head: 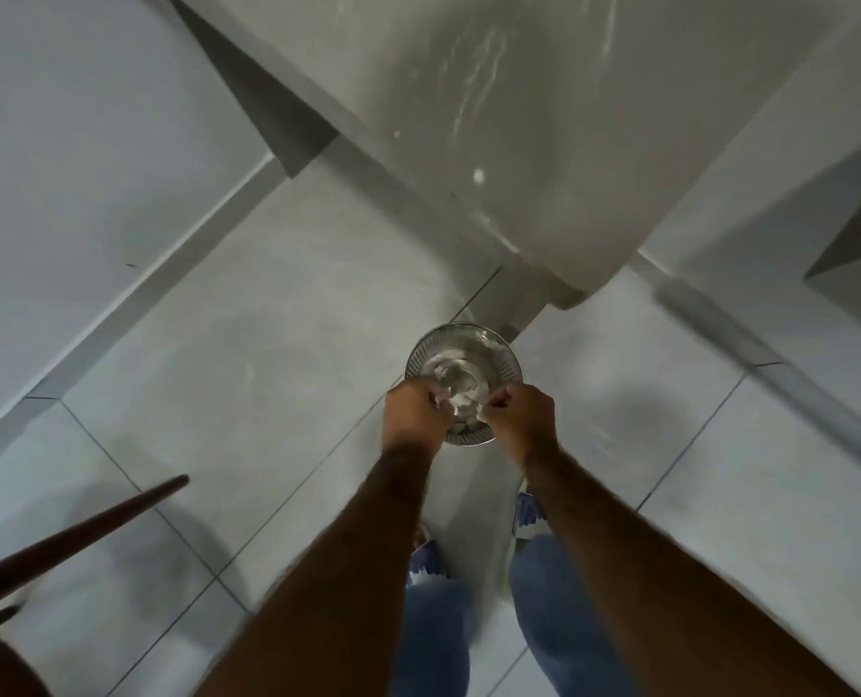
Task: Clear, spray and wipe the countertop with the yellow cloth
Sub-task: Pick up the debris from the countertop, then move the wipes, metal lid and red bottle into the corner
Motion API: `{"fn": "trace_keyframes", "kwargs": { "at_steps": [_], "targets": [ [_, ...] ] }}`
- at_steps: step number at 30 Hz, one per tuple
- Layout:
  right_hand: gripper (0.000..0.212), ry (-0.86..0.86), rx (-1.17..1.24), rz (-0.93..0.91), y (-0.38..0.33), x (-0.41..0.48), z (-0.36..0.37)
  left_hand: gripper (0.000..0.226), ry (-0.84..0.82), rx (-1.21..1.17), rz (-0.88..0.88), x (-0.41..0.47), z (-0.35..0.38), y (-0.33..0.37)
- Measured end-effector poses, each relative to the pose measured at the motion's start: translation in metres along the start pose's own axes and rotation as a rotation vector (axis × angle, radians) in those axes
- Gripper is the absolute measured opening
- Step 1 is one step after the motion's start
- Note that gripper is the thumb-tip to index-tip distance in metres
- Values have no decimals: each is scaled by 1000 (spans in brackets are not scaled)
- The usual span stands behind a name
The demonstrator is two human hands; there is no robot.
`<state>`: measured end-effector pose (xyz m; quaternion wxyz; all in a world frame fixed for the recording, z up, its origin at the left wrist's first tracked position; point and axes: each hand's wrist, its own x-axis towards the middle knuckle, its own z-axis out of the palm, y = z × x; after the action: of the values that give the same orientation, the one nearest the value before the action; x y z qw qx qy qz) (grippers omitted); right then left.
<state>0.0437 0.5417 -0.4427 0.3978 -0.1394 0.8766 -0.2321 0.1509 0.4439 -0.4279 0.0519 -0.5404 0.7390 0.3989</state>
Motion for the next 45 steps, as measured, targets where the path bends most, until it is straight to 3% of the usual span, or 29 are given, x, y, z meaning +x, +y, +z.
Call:
{"fn": "trace_keyframes", "kwargs": {
  "at_steps": [4, 8, 16, 23, 27, 30, 32, 35, 39, 43, 45],
  "targets": [
    [23, 42, 17, -2, 5, 29, 22, 15, 17, -16, -5, 26, 23, -14],
    [40, 15, 10, -188, 5, 20, 23, 28, -43, 2, 47, 23, 22, -21],
    [65, -61, -466, -343, -16, -58, -27, 46, -223, 120, 171, -51, -38, 2],
    [81, -103, -670, -447, -71, -157, -96, 68, -140, 239, 195, -126, -125, 56],
    [71, -105, -698, -582, -107, -214, -125, 76, -80, 208, 193, -164, -175, 77],
    [51, -34, -744, -804, -131, -244, -155, 81, 29, 149, 271, -179, -220, 92],
    [40, 47, -812, -995, -155, -252, -179, 90, 116, 153, 312, -179, -254, 107],
    [23, 235, -839, -1115, -205, -239, -216, 94, 220, 183, 382, -154, -303, 137],
    [18, 372, -770, -1041, -271, -188, -269, 90, 304, 270, 477, -94, -358, 189],
    [37, 481, -734, -844, -320, -119, -308, 97, 295, 336, 430, -24, -381, 237],
    [55, 454, -702, -694, -335, -81, -315, 95, 285, 381, 424, 11, -382, 256]
  ]
}}
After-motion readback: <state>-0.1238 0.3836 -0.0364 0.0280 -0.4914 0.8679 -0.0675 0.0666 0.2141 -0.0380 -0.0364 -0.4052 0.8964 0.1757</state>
